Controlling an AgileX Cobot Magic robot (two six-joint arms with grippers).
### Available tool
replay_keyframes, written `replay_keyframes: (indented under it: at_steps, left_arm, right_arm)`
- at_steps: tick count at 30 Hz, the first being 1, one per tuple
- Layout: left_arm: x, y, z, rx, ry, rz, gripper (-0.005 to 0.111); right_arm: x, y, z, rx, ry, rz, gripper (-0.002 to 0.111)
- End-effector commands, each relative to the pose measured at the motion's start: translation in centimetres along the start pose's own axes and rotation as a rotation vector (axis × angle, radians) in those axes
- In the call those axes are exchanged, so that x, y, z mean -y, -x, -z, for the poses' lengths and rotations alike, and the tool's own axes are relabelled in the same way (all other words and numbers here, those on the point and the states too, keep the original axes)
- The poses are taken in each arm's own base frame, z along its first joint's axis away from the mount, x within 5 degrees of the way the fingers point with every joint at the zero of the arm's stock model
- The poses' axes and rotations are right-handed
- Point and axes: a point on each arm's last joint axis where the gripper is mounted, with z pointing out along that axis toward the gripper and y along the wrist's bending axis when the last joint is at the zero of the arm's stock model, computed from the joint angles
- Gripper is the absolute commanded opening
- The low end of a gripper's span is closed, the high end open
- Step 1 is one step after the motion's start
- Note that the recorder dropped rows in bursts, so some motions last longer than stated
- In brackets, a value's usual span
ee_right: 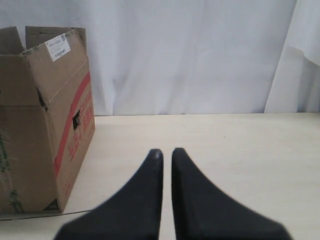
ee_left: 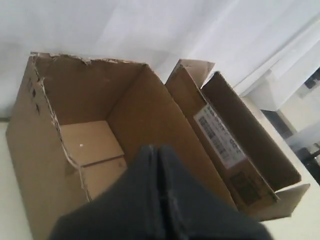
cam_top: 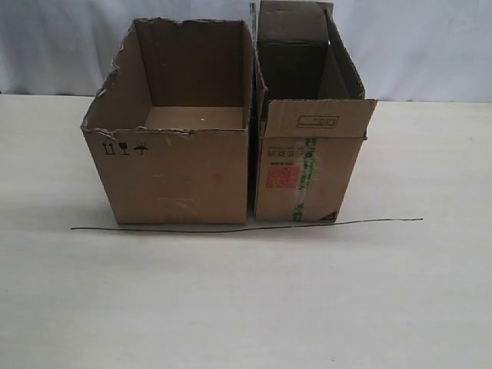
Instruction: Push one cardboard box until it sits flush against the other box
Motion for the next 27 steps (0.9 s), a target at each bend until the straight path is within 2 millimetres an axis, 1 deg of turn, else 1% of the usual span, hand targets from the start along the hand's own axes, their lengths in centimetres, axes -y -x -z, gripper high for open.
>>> replay_keyframes:
  at_steps: [1,3,5,8,11,15,19,24,27]
  left_arm:
    - [5.8,-5.1,4.9,0.09,0.139,-0.063,0.0]
    - [8.0,-8.7,7.3,0.17,0.228,-0.061,0.0]
    - [9.8,-10.7,9.0,0.234,0.266,-0.083,0.0]
    - [12.0,-13.5,10.7,0.287,0.272,-0.109,0.0]
    - [13.5,-15.3,11.5,0.301,0.235,-0.123,0.0]
    - [15.4,-16.1,12.0,0.303,0.168,-0.191,0.0]
    - [16.5,-16.4,11.9,0.303,0.102,-0.225,0.0]
    - [16.5,-16.3,11.9,0.319,0.111,-0.221,0.0]
    - [16.0,-15.6,12.3,0.393,0.173,-0.193,0.0]
  right_arm:
    - [0.0,-0.1,0.0,-0.001,-0.008,0.008,0.005]
    - [0.0,-0.1,0.0,-0.001,-0.008,0.008,0.005]
    - [0.0,-0.1,0.0,-0.001,-0.008,0.008,0.005]
    - [0.0,-0.1,0.0,-0.001,-0.008,0.008,0.005]
    - [0.0,-0.1,0.0,-0.001,-0.008,0.008,0.005]
    - [0.0,-0.1,0.0,-0.001,-0.008,0.008,0.005]
    - [0.0,-0.1,0.0,-0.001,-0.008,0.008,0.005]
    - [0.0,-0.1,0.0,-0.001,-0.008,0.008,0.005]
    - [0.0,-0.1,0.0,-0.001,-0.008,0.008,0.005]
